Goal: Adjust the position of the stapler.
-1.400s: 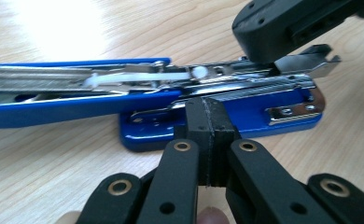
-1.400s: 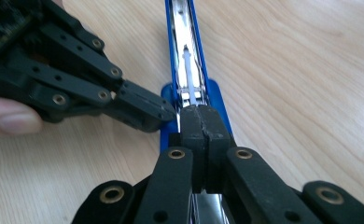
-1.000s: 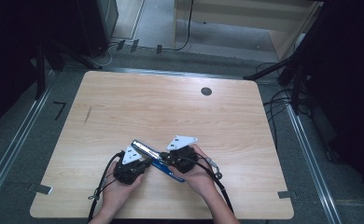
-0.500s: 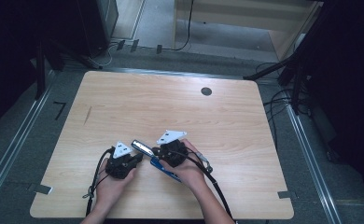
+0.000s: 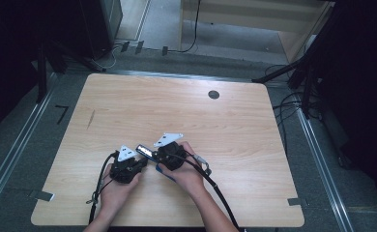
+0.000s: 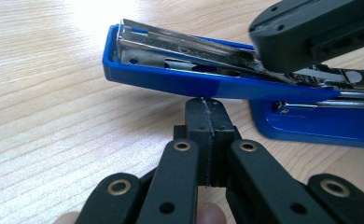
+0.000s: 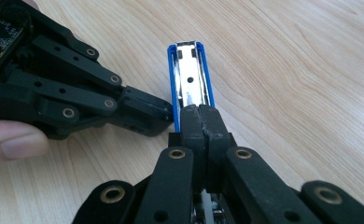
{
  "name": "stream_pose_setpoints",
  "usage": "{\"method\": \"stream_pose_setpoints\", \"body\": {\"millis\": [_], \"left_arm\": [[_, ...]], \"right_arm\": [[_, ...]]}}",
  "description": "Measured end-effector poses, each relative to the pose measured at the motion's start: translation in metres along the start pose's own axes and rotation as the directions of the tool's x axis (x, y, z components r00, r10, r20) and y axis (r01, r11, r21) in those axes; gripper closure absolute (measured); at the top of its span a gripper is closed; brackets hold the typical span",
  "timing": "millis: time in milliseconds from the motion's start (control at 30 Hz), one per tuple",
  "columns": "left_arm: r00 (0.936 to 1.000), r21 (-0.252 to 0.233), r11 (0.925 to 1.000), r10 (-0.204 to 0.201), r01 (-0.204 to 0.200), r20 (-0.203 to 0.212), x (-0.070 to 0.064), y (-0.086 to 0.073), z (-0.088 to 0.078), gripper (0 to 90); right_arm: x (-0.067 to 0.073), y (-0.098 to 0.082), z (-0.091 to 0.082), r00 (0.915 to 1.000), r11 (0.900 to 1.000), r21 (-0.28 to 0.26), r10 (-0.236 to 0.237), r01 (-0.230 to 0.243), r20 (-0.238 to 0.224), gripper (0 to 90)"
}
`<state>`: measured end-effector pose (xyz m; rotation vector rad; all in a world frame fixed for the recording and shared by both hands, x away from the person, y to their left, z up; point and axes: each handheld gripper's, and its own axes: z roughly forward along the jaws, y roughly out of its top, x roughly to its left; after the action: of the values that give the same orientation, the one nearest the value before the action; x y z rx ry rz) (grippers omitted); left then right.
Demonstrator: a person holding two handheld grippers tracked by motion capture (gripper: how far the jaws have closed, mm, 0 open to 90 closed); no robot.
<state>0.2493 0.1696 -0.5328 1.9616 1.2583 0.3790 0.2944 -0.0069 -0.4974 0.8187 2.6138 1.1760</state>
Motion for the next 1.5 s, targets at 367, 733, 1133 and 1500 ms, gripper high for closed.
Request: {"method": "stream_pose_setpoints", "body": {"millis": [367, 733, 1133, 1500], "left_arm": [[0.9999, -0.019, 0.9998, 0.0, 0.0, 0.013, -0.002, 0.001, -0.002, 90.0], [0.9994, -0.066, 0.9978, 0.006, -0.004, 0.033, -0.006, 0.004, -0.008, 90.0], [0.9961, -0.116, 0.9929, 0.036, -0.026, 0.08, -0.013, 0.004, -0.013, 90.0], [0.9881, -0.112, 0.9921, 0.071, -0.056, 0.137, -0.034, 0.0, -0.013, 90.0]], "right_arm": [[0.001, 0.003, 0.001, 0.9998, 1.0, -0.013, -0.012, 0.012, 0.017, 90.0], [0.0, 0.002, -0.008, 0.9999, 0.999, -0.033, 0.008, -0.008, 0.011, 90.0], [0.0, 0.0, -0.021, 0.9999, 0.998, -0.065, 0.017, -0.016, 0.004, 90.0], [-0.001, 0.0, -0.032, 1.0, 0.996, -0.086, 0.009, -0.009, -0.002, 90.0]]}}
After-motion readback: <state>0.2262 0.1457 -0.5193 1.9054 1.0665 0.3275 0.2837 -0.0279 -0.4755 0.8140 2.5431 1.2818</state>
